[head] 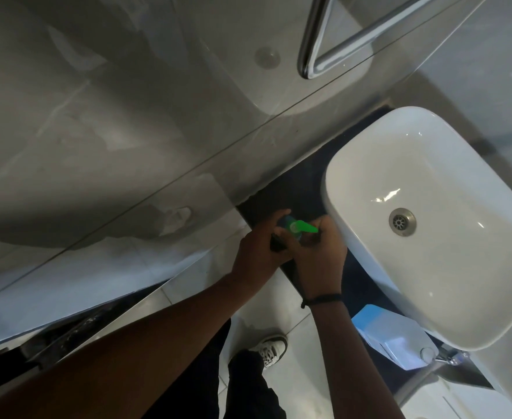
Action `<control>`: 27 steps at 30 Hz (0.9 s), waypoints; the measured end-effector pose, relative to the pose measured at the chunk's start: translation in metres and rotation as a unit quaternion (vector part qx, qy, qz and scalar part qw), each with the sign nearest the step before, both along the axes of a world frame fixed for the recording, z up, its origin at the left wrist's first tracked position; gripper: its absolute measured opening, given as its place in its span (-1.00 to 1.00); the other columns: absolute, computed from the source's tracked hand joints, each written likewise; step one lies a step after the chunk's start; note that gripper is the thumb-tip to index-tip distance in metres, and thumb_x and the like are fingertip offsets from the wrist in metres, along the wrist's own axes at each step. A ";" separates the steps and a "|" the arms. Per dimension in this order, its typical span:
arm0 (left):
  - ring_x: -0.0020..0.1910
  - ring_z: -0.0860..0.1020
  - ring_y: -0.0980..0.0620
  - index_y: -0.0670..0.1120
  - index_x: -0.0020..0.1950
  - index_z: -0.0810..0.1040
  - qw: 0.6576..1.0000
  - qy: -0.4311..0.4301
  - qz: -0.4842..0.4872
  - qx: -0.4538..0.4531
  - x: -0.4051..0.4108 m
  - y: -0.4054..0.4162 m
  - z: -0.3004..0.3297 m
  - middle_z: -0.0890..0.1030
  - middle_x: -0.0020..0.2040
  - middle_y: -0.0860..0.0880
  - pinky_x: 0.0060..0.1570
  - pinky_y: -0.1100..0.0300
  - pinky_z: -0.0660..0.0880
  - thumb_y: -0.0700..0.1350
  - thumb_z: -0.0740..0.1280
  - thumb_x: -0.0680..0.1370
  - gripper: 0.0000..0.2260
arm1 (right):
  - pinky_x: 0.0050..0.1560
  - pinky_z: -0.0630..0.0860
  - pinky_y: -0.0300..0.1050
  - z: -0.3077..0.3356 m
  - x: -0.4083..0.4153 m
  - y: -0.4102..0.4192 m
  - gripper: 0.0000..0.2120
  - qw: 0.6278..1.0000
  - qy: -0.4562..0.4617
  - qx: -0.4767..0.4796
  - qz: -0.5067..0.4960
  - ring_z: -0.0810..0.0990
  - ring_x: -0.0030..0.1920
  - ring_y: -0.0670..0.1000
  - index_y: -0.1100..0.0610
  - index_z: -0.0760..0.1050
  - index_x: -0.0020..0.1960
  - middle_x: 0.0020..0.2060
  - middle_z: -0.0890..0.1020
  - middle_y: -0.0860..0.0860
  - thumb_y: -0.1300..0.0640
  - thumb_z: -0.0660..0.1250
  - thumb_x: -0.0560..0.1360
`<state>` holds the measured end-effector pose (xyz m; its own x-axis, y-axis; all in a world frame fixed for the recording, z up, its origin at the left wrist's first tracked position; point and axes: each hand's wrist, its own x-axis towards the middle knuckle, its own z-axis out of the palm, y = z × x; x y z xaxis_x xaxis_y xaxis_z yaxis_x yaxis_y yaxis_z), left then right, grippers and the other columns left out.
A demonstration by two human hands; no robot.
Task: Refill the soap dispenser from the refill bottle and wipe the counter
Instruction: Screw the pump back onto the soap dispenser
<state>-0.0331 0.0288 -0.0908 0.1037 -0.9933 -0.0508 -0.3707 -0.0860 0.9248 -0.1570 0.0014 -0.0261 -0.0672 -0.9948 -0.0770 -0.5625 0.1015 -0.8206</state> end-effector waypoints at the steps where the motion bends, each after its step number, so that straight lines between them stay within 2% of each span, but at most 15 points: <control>1: 0.30 0.56 0.22 -0.10 0.60 0.47 1.000 0.000 0.002 -0.002 0.000 0.000 0.000 0.69 0.36 -0.07 0.22 0.53 0.46 0.20 0.52 0.50 -0.26 | -0.16 0.55 -0.25 0.001 0.002 -0.003 -0.43 1.000 -0.009 0.016 0.003 0.56 -0.11 -0.04 0.13 0.47 -0.01 -0.09 0.58 0.04 -0.29 0.55 0.30; 3: 0.29 0.55 0.24 -0.11 0.58 0.48 1.000 0.003 0.004 -0.012 -0.001 0.000 0.000 0.70 0.34 -0.08 0.20 0.57 0.45 0.30 0.43 0.53 -0.26 | 0.03 0.59 -0.29 0.001 0.001 -0.002 -0.43 0.999 -0.037 0.025 0.024 0.60 0.06 -0.04 0.09 0.49 0.16 0.07 0.59 0.03 -0.19 0.59 0.34; 5: 0.29 0.58 0.21 -0.12 0.57 0.48 1.000 0.021 0.003 -0.017 -0.001 0.001 0.000 0.70 0.32 -0.07 0.21 0.55 0.46 0.36 0.38 0.57 -0.26 | 0.19 0.62 -0.14 -0.001 -0.004 0.004 -0.56 0.997 -0.052 -0.004 0.052 0.61 0.18 0.02 0.04 0.52 0.26 0.16 0.61 0.06 0.12 0.60 0.45; 7: 0.31 0.61 0.16 -0.07 0.59 0.46 0.999 0.041 0.006 -0.010 -0.002 0.002 -0.001 0.69 0.34 -0.05 0.24 0.52 0.47 0.35 0.43 0.54 -0.25 | 0.16 0.66 0.01 0.000 -0.008 0.010 -0.59 0.996 -0.054 -0.032 0.062 0.64 0.14 0.08 -0.01 0.54 0.22 0.11 0.64 0.09 0.30 0.54 0.47; 8: 0.32 0.61 0.15 -0.04 0.59 0.46 0.999 0.041 0.009 -0.008 -0.002 0.002 -0.001 0.69 0.35 -0.05 0.24 0.52 0.47 0.33 0.47 0.52 -0.25 | 0.10 0.67 0.05 0.000 -0.008 0.010 -0.63 0.996 -0.048 -0.042 0.054 0.65 0.07 0.09 -0.01 0.55 0.16 0.06 0.65 0.10 0.29 0.55 0.47; 10: 0.32 0.58 0.27 0.03 0.59 0.45 0.999 0.036 0.014 -0.004 -0.003 0.002 -0.003 0.68 0.36 0.00 0.22 0.54 0.46 0.35 0.47 0.50 -0.25 | -0.04 0.65 0.07 0.000 -0.003 0.006 -0.73 0.998 -0.048 -0.045 0.024 0.64 -0.08 0.10 0.05 0.53 0.02 -0.07 0.65 0.12 0.09 0.59 0.45; 12: 0.28 0.52 0.48 0.06 0.58 0.44 0.999 0.035 0.023 0.001 -0.004 0.002 -0.005 0.68 0.34 0.05 0.19 0.53 0.50 0.34 0.46 0.50 -0.27 | -0.12 0.60 -0.04 -0.002 0.002 0.001 -0.59 0.999 -0.047 -0.026 -0.004 0.59 -0.15 0.07 0.11 0.48 -0.06 -0.13 0.61 0.11 -0.12 0.60 0.38; 14: 0.21 0.52 0.54 0.02 0.57 0.47 0.999 0.026 0.032 -0.001 -0.006 0.001 -0.009 0.70 0.29 0.02 0.17 0.46 0.57 0.23 0.52 0.53 -0.33 | -0.05 0.61 -0.12 -0.003 0.000 -0.001 -0.59 0.999 -0.034 -0.015 0.005 0.60 -0.06 0.03 0.14 0.49 0.03 -0.03 0.60 0.08 -0.01 0.62 0.38; 17: 0.23 0.58 0.41 0.05 0.56 0.47 0.998 0.030 0.046 -0.020 -0.009 0.001 -0.013 0.71 0.27 0.03 0.19 0.39 0.58 0.23 0.51 0.57 -0.39 | 0.17 0.63 -0.02 -0.002 -0.011 0.002 -0.65 0.996 -0.024 -0.050 0.070 0.62 0.13 0.07 0.08 0.56 0.21 0.12 0.62 0.06 0.14 0.53 0.46; 19: 0.30 0.63 0.24 0.10 0.57 0.45 0.997 0.043 0.047 -0.032 -0.009 0.001 -0.013 0.69 0.32 0.06 0.25 0.31 0.60 0.33 0.46 0.56 -0.36 | 0.11 0.64 0.02 0.004 -0.013 0.001 -0.73 0.993 -0.027 -0.068 0.092 0.63 0.06 0.07 -0.13 0.57 0.16 0.03 0.64 -0.01 0.04 0.46 0.49; 20: 0.33 0.64 0.17 0.11 0.57 0.44 0.997 0.044 0.047 -0.032 -0.010 0.001 -0.014 0.68 0.34 0.07 0.27 0.26 0.61 0.35 0.44 0.55 -0.35 | 0.05 0.63 -0.06 0.006 -0.012 0.000 -0.76 0.994 -0.030 -0.058 0.084 0.63 0.00 0.03 -0.30 0.52 0.09 -0.03 0.63 -0.06 -0.05 0.44 0.48; 21: 0.34 0.65 0.15 0.11 0.56 0.45 0.998 0.041 0.049 -0.030 -0.010 0.001 -0.015 0.68 0.35 0.08 0.27 0.22 0.63 0.37 0.43 0.55 -0.34 | -0.02 0.59 -0.17 0.007 -0.010 -0.003 -0.81 0.997 -0.019 -0.041 0.069 0.61 -0.06 -0.02 -0.35 0.48 0.00 -0.10 0.61 -0.11 -0.15 0.44 0.46; 22: 0.32 0.64 0.19 0.10 0.56 0.46 0.998 0.037 0.052 -0.027 -0.010 0.001 -0.016 0.68 0.34 0.09 0.25 0.23 0.64 0.38 0.41 0.55 -0.35 | -0.10 0.54 -0.23 0.006 -0.009 -0.005 -0.82 0.998 -0.005 -0.024 0.052 0.58 -0.11 -0.05 -0.31 0.46 -0.08 -0.15 0.58 -0.13 -0.23 0.45 0.42; 24: 0.25 0.61 0.36 0.07 0.54 0.48 0.997 0.030 0.061 -0.027 -0.011 0.001 -0.016 0.68 0.30 0.11 0.18 0.38 0.60 0.42 0.37 0.56 -0.34 | -0.16 0.51 -0.26 0.002 -0.010 -0.009 -0.67 0.999 0.008 0.013 0.040 0.54 -0.13 -0.08 -0.15 0.47 -0.08 -0.14 0.56 -0.09 -0.29 0.50 0.35; 27: 0.22 0.61 0.40 0.07 0.53 0.49 0.997 0.037 0.068 -0.029 -0.012 0.002 -0.015 0.67 0.26 0.20 0.15 0.40 0.58 0.40 0.39 0.57 -0.36 | 0.10 0.59 -0.16 0.002 -0.017 -0.007 -0.61 0.995 0.010 0.001 0.098 0.60 0.06 -0.02 0.04 0.58 0.11 0.06 0.62 -0.04 -0.20 0.44 0.44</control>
<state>-0.0456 0.0306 -0.1060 0.2359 -0.9718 -0.0057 -0.2893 -0.0759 0.9542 -0.1735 -0.0052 -0.0245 0.1268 -0.9887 -0.0794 -0.5880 -0.0105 -0.8088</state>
